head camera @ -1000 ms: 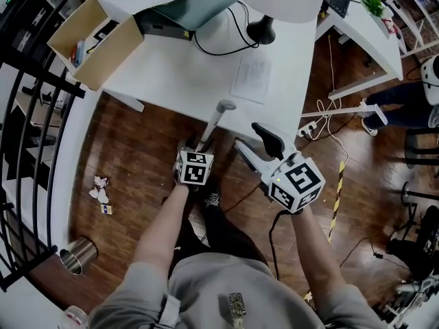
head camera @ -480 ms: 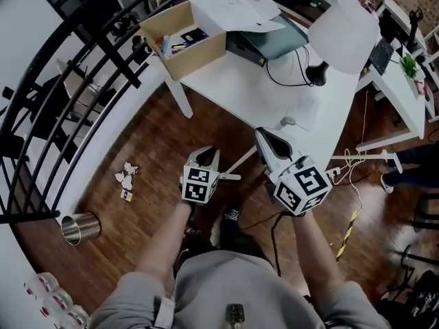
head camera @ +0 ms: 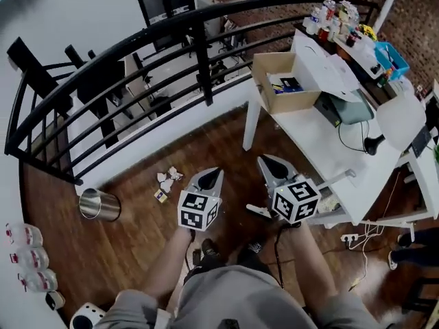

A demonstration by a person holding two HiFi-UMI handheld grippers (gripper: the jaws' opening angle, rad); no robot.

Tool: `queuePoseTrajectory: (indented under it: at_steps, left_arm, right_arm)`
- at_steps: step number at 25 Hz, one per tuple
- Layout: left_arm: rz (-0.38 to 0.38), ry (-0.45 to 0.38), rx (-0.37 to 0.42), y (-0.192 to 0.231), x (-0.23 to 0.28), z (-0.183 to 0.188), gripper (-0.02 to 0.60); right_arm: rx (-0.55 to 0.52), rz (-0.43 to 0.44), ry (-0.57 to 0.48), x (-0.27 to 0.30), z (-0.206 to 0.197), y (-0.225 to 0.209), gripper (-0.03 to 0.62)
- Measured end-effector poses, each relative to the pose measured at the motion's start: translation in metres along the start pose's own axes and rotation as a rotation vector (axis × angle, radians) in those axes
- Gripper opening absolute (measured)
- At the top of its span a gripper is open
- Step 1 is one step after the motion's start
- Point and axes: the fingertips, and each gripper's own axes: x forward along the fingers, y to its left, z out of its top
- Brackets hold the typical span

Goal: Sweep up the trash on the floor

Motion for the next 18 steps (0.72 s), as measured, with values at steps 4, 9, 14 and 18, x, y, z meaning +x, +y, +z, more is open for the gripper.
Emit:
queuePoseTrajectory:
  at_steps: [4, 9, 14, 18]
  left_arm:
    - [0.052, -0.054, -0.028, 0.047, -0.063, 0.011, 0.008]
    - [0.161, -0.095, -0.027, 0.103, -0.132, 0.025, 0.008]
    - [0.230, -0.142, -0.041, 0.129, -0.186, 0.038, 0.008]
    - [0.270, -0.167, -0.049, 0.138, -0.212, 0.041, 0.008]
  right_arm:
    - [-0.034, 0.083, 0.028, 0.044, -0.003, 0.069, 0.000]
    - [-0.069, 0.195, 0.032, 0.091, 0.000, 0.154, 0.000]
    - [-0.149, 0.343, 0.024, 0.112, 0.009, 0.234, 0.000]
    - [-0.201, 0.436, 0.024, 0.123, 0.016, 0.279, 0.000]
